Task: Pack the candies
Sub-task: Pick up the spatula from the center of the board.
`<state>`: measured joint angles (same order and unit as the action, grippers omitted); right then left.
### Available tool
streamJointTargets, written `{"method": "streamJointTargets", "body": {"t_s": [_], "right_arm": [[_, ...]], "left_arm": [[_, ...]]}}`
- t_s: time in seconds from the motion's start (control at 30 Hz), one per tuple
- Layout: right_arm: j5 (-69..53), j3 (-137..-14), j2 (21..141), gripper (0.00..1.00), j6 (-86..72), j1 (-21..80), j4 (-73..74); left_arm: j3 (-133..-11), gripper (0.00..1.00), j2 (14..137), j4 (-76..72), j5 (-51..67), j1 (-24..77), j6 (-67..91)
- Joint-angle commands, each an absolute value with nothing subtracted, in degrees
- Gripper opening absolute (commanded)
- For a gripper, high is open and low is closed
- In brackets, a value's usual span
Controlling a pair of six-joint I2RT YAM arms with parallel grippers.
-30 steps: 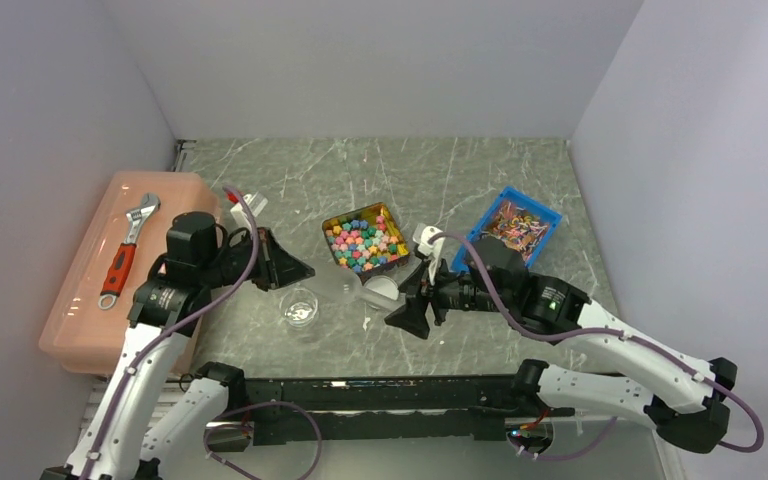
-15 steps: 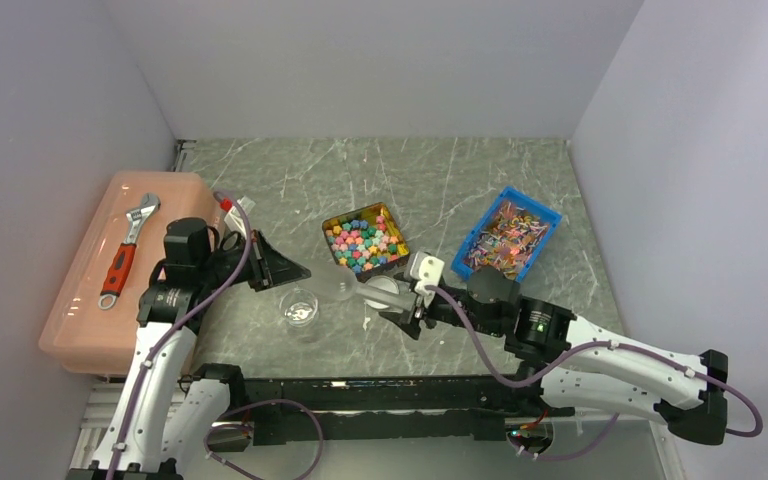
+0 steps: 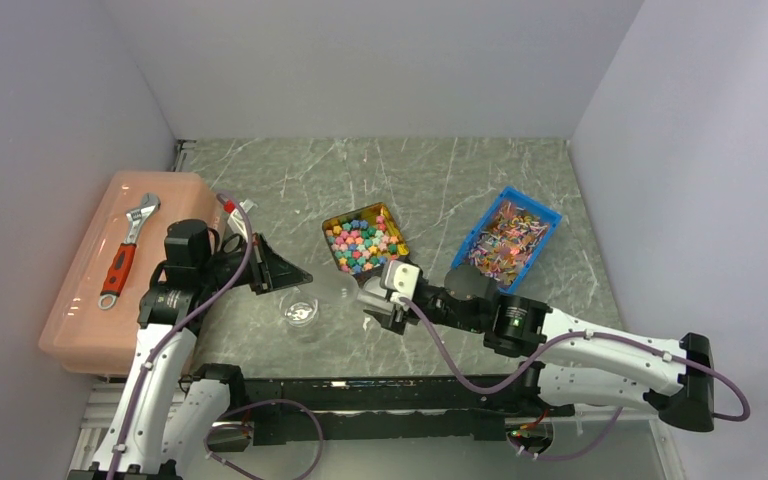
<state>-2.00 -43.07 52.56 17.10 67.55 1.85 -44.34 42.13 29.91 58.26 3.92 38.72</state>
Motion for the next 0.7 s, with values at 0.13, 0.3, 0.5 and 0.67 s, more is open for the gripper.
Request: {"method": "streamJointTargets", "body": {"t_s": [0.13,0.3,0.5,0.67], "right_arm": [[-2.7,-49.0,55.4,0.62,19.1,69.7,-0.6],[-0.8,-50.9,57.6,0.57,20.2,71.7,2.1],[3.4,-52.3,59.2,0.53,21.4,74.6,4.7],[7.1,-52.5,59.3,0.52,21.8,77.1,6.1]], "left_arm": [[-44.8,0.0,41.8,28.2,60.7,3.6,39.1],[-44.9,0.0,41.8,27.7,61.1,3.6,39.7],[-46.0,0.0,42.1,28.4,60.9,3.5,39.3],[-46.6,0.0,41.9,29.2,60.6,3.5,38.9]]}}
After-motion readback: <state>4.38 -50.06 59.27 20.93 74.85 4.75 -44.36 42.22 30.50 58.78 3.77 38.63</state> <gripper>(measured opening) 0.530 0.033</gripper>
